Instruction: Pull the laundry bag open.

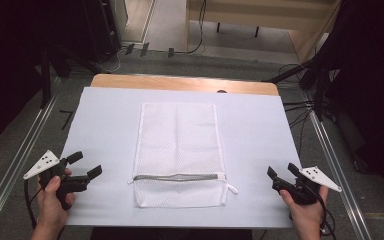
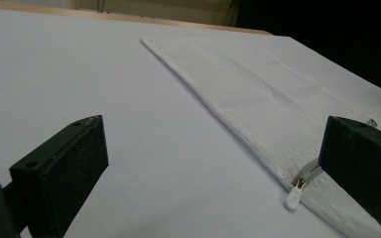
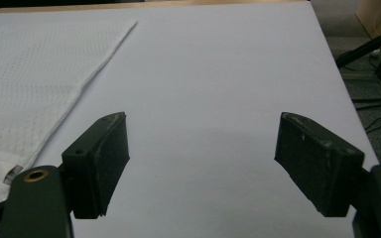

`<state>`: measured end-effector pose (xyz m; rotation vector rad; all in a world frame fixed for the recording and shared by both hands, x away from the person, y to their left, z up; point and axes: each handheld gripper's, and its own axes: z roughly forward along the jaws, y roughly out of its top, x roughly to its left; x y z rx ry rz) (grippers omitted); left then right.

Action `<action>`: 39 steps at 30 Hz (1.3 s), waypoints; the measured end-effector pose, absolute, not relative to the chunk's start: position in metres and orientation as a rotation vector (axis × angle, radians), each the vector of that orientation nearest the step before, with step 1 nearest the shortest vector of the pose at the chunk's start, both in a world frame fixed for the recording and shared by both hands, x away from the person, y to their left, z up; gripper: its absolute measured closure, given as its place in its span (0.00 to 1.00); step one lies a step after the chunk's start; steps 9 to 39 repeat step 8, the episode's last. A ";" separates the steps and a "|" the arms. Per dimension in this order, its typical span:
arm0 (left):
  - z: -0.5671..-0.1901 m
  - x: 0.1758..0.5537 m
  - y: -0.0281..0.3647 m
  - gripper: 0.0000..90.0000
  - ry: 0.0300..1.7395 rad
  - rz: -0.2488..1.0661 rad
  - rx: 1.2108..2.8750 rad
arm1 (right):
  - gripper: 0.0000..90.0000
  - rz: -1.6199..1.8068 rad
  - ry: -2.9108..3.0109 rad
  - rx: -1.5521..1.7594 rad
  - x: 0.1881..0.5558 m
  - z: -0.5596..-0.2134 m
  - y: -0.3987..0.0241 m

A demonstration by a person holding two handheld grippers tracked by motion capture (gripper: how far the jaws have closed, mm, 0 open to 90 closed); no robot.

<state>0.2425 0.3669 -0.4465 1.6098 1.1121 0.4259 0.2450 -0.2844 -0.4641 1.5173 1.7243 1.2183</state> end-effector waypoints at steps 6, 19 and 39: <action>-0.448 0.244 0.366 0.00 1.119 0.442 1.633 | 0.25 1.205 1.718 1.538 0.244 -0.467 -0.291; -0.448 0.245 0.364 0.00 1.116 0.446 1.646 | 0.25 1.202 1.719 1.536 0.244 -0.468 -0.291; -0.448 0.245 0.364 0.00 1.116 0.446 1.646 | 0.25 1.202 1.719 1.536 0.244 -0.468 -0.291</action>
